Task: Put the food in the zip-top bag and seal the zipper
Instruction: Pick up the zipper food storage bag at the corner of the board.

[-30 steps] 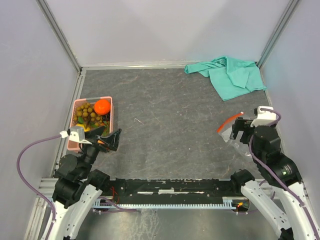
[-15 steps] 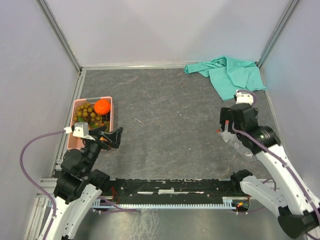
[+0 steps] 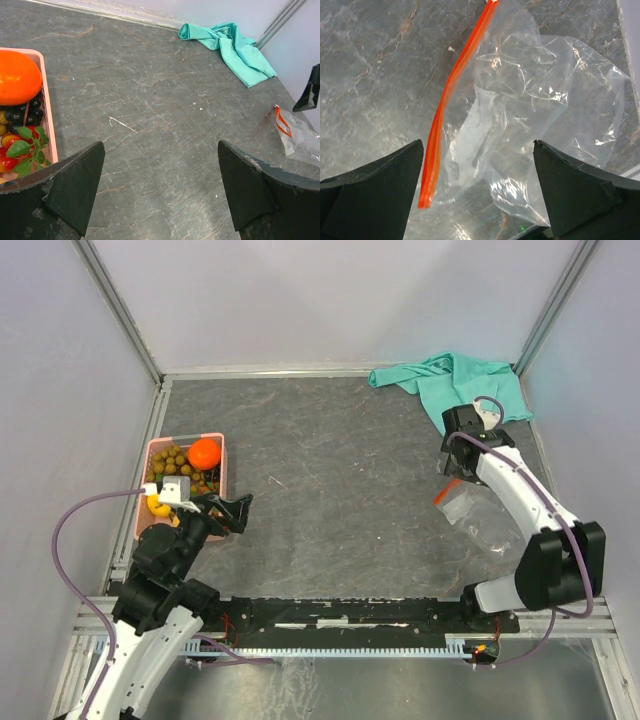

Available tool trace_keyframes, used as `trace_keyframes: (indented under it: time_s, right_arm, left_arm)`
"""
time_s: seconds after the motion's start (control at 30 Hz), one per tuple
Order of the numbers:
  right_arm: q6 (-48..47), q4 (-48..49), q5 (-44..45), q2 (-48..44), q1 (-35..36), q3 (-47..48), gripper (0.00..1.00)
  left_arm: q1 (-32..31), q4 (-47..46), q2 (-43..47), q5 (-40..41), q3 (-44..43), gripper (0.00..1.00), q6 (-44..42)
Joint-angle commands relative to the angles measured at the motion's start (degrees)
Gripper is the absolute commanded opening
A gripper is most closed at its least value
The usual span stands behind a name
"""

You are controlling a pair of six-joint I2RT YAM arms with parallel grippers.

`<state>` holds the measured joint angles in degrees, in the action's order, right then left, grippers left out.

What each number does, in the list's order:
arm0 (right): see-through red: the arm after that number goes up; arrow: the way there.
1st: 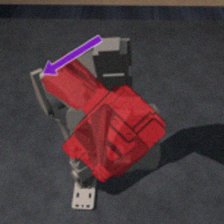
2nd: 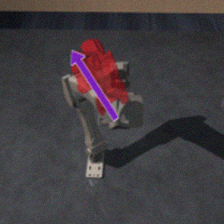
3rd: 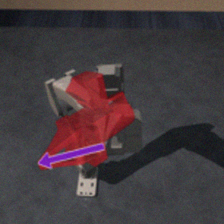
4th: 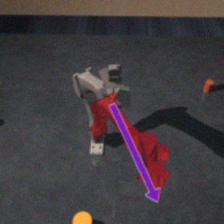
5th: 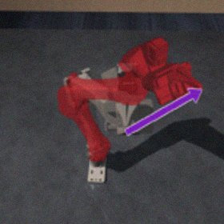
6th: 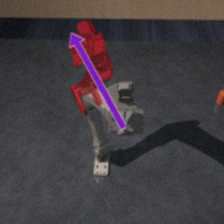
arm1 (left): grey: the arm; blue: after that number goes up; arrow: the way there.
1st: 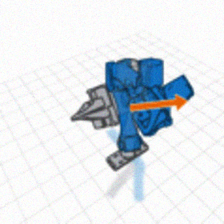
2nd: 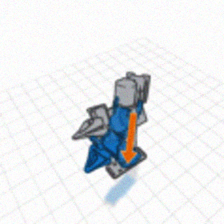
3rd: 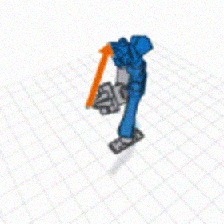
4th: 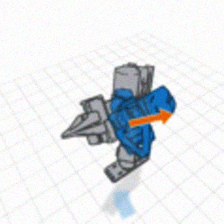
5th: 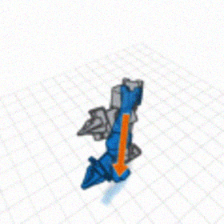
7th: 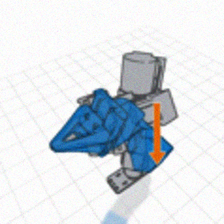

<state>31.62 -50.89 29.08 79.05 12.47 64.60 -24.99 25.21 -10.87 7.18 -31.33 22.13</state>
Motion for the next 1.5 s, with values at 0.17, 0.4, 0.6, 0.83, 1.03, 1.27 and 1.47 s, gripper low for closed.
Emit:
trace_keyframes:
  time_s: [0.17,0.4,0.6,0.83,1.03,1.27,1.47]
  right_arm:
    - [7.69,6.60,1.56,14.05,-3.81,7.19,1.00]
    - [8.75,8.01,2.17,23.64,-4.56,9.09,0.92]
    - [7.85,10.26,2.48,25.44,-4.56,7.10,0.74]
    - [3.96,12.32,0.10,23.29,-4.07,3.46,0.36]
    - [0.56,13.45,-0.79,18.44,0.89,1.91,0.03]
    - [-0.33,15.93,-5.57,13.50,10.88,1.58,0.02]
    - [0.35,22.93,-14.33,9.35,18.98,0.42,0.02]
  left_arm:
    - [-0.13,-0.98,-1.65,0.03,-1.62,1.00,-0.72]
    - [-0.13,-0.71,-3.32,0.45,-1.68,1.00,-0.47]
    - [-0.14,-0.74,-6.50,0.12,-2.04,1.00,-0.63]
    - [-0.09,-0.50,-9.48,0.19,-3.56,1.00,1.78]
    - [-0.08,-0.76,-10.76,-0.06,-5.17,1.00,5.99]
    - [-0.14,-3.89,-13.94,-4.63,-4.97,1.00,11.58]
    - [-0.14,-7.24,-20.07,-11.43,-4.53,0.94,16.94]
